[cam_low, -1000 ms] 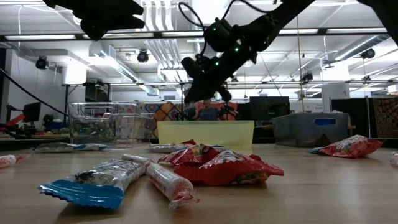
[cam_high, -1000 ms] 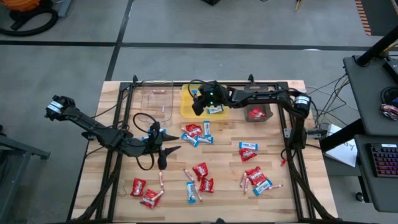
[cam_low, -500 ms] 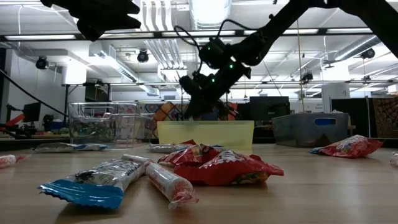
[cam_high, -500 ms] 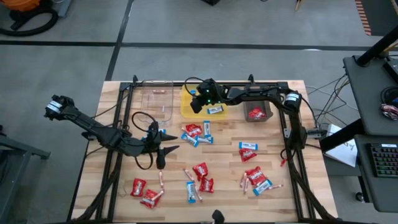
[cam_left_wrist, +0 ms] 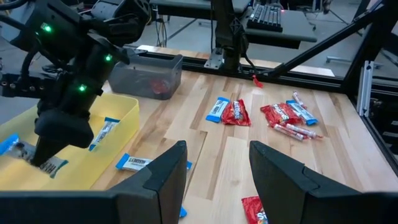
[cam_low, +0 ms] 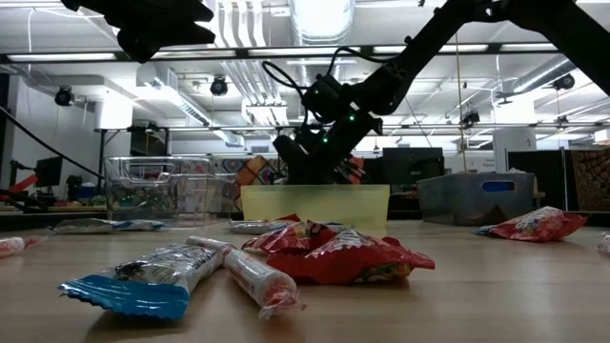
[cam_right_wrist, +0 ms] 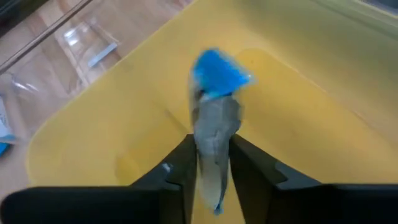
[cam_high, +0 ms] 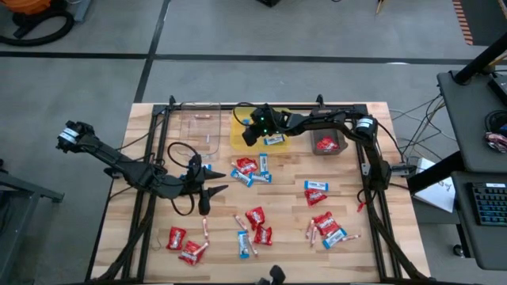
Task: Sort candy
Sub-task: Put the white chocolate into the yellow bin, then put the orange candy into the transparent bin
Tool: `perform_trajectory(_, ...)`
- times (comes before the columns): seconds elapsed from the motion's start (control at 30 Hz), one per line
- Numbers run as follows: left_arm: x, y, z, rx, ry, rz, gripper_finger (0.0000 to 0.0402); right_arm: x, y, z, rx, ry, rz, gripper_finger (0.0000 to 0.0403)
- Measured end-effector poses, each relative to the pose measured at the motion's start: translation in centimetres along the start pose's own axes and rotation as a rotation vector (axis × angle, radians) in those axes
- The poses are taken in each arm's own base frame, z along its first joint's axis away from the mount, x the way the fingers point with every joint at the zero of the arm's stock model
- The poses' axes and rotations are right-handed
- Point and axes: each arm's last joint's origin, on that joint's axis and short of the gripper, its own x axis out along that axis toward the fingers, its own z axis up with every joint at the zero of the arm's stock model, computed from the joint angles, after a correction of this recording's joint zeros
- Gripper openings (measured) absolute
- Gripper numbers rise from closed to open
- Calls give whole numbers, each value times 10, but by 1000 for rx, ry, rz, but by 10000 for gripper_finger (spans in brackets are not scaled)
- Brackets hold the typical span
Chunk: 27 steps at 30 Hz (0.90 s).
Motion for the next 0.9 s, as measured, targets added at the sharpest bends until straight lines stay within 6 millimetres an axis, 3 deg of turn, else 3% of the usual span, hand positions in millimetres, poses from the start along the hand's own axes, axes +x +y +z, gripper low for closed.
perform_trajectory(0.3,0,0,0,-1,0,0,158,-3,-6,5,31,-18,-32,153)
perform_trajectory(0.47,0,0,0,-3,0,0,158,-16,-1,13,29,-27,-14,168)
perform_trajectory(0.63,0,0,-1,-21,4,1,158,-42,11,25,1,-23,28,165)
perform_trajectory(0.9,1,0,-2,-49,11,-3,158,-100,61,27,-154,11,135,149)
